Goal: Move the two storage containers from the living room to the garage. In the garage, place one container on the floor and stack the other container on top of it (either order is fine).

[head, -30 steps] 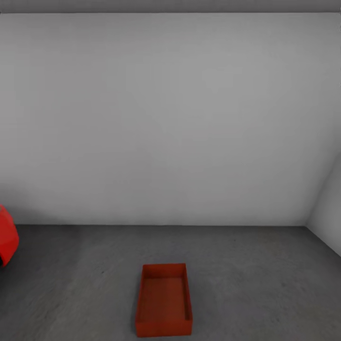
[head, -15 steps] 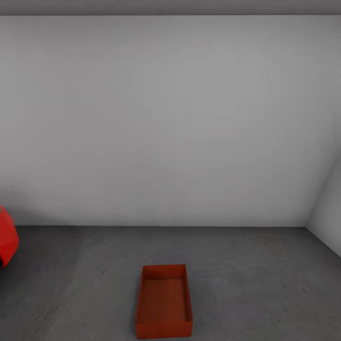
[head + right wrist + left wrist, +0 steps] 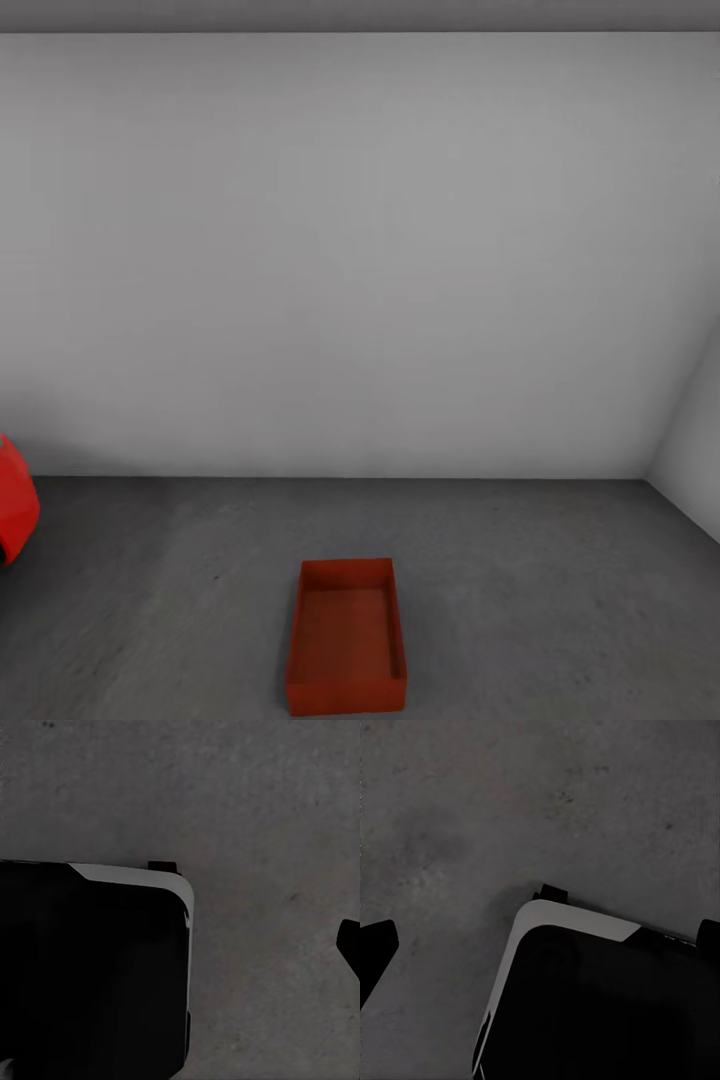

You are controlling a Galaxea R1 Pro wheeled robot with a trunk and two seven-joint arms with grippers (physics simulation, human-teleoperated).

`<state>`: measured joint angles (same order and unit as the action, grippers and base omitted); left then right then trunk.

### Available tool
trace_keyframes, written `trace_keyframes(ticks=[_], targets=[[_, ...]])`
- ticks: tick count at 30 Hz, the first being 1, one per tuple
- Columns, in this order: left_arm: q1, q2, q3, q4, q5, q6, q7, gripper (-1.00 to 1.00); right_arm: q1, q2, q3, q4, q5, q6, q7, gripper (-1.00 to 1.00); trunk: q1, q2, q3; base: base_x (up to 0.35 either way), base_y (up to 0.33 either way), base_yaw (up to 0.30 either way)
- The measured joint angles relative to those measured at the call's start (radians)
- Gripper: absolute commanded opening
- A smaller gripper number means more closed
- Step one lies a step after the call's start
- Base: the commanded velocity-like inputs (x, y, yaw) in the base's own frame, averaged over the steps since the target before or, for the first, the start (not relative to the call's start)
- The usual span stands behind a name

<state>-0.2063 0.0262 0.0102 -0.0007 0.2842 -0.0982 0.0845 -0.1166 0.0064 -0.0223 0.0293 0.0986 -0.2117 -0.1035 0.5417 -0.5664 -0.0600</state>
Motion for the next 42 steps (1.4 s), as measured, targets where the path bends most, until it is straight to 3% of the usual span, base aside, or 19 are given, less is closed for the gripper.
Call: trace_keyframes(ticks=[42], targets=[[0.0,0.0,0.0,0.0,0.0,-0.007,-0.001,1.0,0.0,-0.003,-0.002,0.001,-0.008,-0.005,-0.001,1.0,0.0,0.0,0.045,0.0,0.0,-0.152]])
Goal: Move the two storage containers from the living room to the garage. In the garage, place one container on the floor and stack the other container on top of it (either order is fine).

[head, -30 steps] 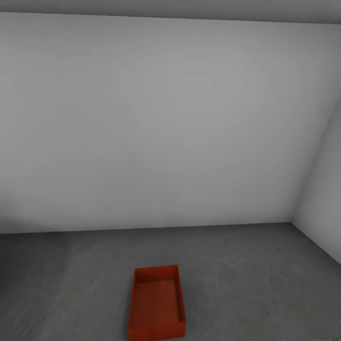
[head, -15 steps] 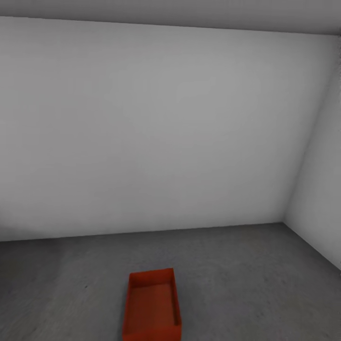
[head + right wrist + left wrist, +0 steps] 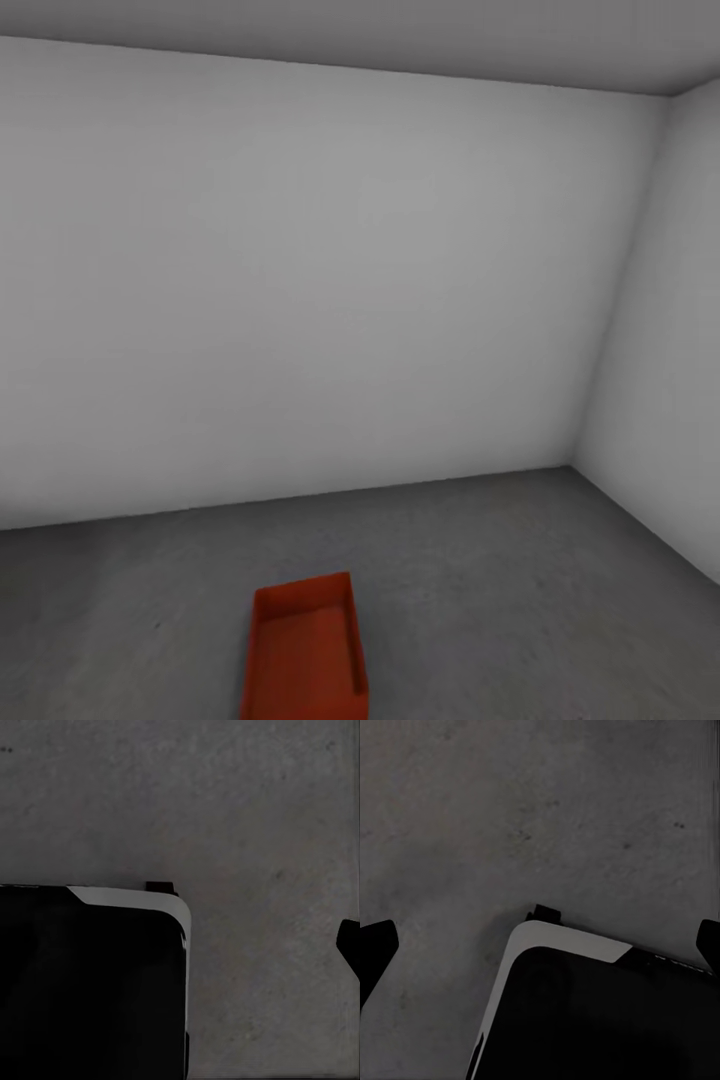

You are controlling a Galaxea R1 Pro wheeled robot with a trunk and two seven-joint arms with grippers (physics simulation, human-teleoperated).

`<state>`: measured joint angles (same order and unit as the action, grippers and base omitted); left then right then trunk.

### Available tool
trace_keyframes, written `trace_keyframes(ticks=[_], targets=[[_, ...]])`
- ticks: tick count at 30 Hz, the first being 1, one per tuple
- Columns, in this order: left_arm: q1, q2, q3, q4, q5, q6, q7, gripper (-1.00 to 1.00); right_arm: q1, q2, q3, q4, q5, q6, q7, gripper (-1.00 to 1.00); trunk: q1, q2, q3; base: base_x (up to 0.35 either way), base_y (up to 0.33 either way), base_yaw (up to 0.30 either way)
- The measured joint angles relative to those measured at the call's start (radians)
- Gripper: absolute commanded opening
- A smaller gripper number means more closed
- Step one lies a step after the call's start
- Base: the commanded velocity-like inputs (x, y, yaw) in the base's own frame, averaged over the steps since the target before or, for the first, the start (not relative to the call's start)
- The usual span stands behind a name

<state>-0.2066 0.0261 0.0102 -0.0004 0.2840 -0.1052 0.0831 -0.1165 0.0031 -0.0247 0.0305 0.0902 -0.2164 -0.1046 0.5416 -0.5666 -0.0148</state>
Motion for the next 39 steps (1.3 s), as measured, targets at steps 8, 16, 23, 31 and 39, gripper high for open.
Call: trace_keyframes(ticks=[8,16,23,31,39], targets=[[0.0,0.0,0.0,0.0,0.0,0.001,0.0,1.0,0.0,-0.001,-0.001,0.0,-0.001,0.0,-0.001,1.0,0.0,0.0,0.004,0.0,0.0,-0.276],[0.0,-0.001,0.0,-0.001,-0.001,-0.001,0.0,1.0,0.0,-0.007,-0.002,0.0,-0.001,0.001,0.0,1.0,0.0,0.0,0.006,0.0,0.0,-0.281],[0.0,-0.002,-0.001,-0.009,-0.008,-0.004,0.001,1.0,0.0,-0.008,-0.003,0.0,-0.001,0.002,0.01,1.0,0.0,0.0,0.006,0.0,0.0,-0.29],[0.0,-0.002,0.0,-0.012,-0.009,-0.004,0.001,1.0,0.0,-0.008,-0.003,0.0,-0.003,0.002,0.011,1.0,0.0,0.0,0.006,0.0,0.0,-0.294],[0.0,-0.002,-0.001,-0.012,-0.009,-0.004,0.001,1.0,0.0,-0.008,-0.003,0.0,-0.003,0.002,0.011,1.0,0.0,0.0,0.006,0.0,0.0,-0.294]])
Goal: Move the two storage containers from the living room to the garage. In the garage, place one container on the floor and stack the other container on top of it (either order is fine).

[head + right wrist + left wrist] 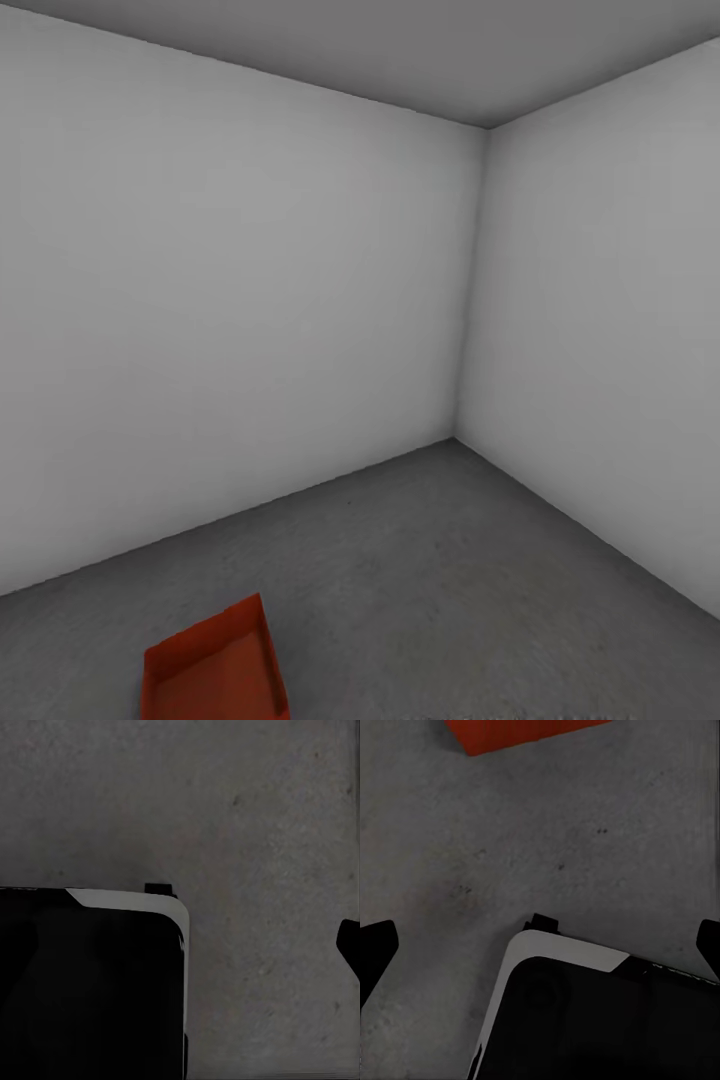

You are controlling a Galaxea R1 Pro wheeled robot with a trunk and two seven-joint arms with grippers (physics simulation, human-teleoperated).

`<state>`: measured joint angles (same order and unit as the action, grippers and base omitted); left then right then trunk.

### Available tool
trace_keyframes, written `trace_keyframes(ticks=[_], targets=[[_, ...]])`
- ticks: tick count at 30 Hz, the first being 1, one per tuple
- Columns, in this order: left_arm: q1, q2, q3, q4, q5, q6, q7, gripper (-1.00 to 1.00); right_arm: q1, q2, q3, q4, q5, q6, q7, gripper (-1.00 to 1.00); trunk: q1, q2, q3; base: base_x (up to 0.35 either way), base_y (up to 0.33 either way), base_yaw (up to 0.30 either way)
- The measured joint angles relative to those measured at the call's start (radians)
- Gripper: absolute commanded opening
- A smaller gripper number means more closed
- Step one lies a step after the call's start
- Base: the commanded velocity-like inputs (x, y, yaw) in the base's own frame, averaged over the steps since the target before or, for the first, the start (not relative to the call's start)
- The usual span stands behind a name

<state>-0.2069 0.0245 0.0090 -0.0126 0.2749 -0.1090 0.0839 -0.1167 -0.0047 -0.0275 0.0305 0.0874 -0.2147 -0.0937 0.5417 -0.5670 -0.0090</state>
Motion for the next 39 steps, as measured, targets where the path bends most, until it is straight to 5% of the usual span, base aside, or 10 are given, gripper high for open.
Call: trace_keyframes(ticks=[39], targets=[[0.0,0.0,0.0,0.0,0.0,0.0,0.0,1.0,0.0,-0.005,-0.003,0.0,-0.001,-0.001,0.021,1.0,0.0,0.0,0.0,0.0,0.0,-0.294]])
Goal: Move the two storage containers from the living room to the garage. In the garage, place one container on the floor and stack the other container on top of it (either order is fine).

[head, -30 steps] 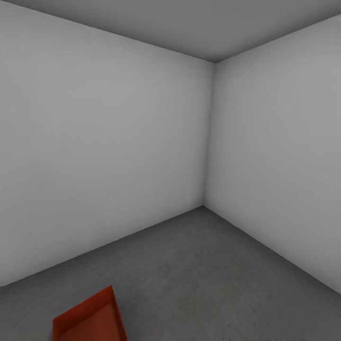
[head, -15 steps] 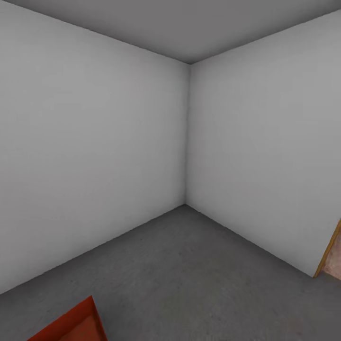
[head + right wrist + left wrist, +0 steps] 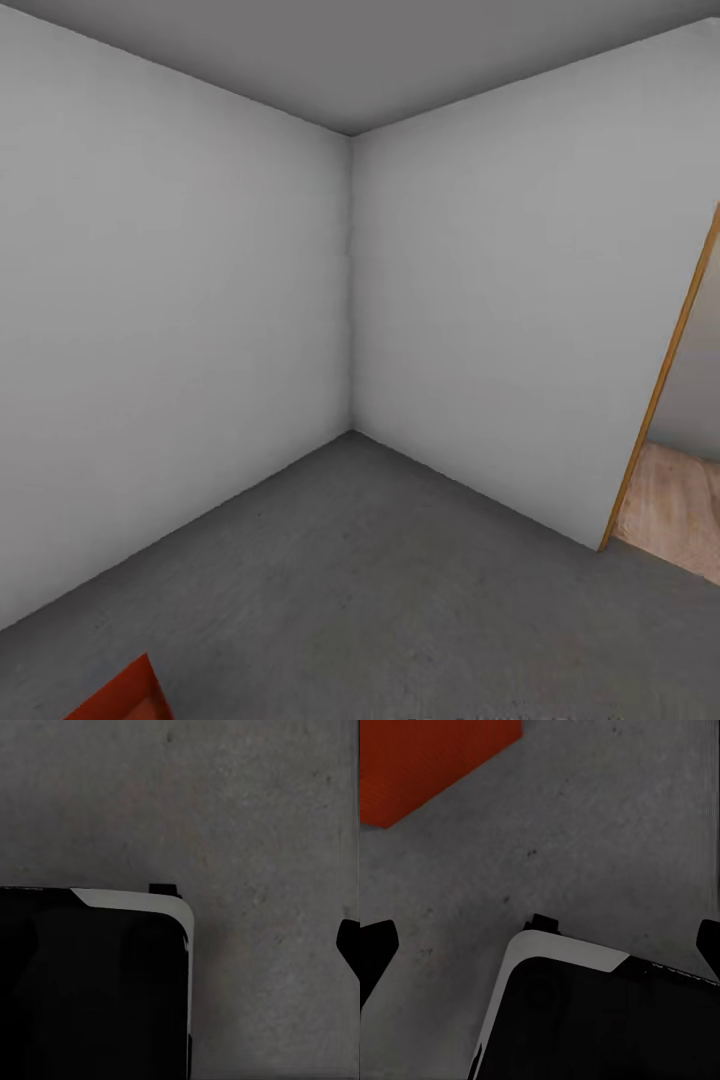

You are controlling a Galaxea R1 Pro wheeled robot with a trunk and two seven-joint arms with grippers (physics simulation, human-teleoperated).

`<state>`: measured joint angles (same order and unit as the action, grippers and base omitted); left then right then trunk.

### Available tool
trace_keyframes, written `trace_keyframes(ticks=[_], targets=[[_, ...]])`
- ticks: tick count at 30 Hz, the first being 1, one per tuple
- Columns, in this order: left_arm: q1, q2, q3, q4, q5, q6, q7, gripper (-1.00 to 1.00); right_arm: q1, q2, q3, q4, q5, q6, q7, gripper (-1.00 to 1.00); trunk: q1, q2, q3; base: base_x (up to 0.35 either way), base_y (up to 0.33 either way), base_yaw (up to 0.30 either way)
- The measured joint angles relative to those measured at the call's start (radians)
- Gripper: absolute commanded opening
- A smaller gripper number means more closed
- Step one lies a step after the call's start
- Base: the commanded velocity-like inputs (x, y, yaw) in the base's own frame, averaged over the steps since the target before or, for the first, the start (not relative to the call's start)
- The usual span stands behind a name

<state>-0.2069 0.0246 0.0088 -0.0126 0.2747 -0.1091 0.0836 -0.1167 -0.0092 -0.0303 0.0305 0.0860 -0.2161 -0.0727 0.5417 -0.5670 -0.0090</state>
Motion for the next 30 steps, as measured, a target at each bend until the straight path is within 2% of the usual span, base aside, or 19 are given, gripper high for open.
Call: trace_keyframes(ticks=[30], targets=[[0.0,0.0,0.0,0.0,0.0,0.0,0.0,1.0,0.0,0.0,0.0,0.0,0.0,0.0,0.011,1.0,0.0,0.0,0.0,0.0,0.0,-0.294]])
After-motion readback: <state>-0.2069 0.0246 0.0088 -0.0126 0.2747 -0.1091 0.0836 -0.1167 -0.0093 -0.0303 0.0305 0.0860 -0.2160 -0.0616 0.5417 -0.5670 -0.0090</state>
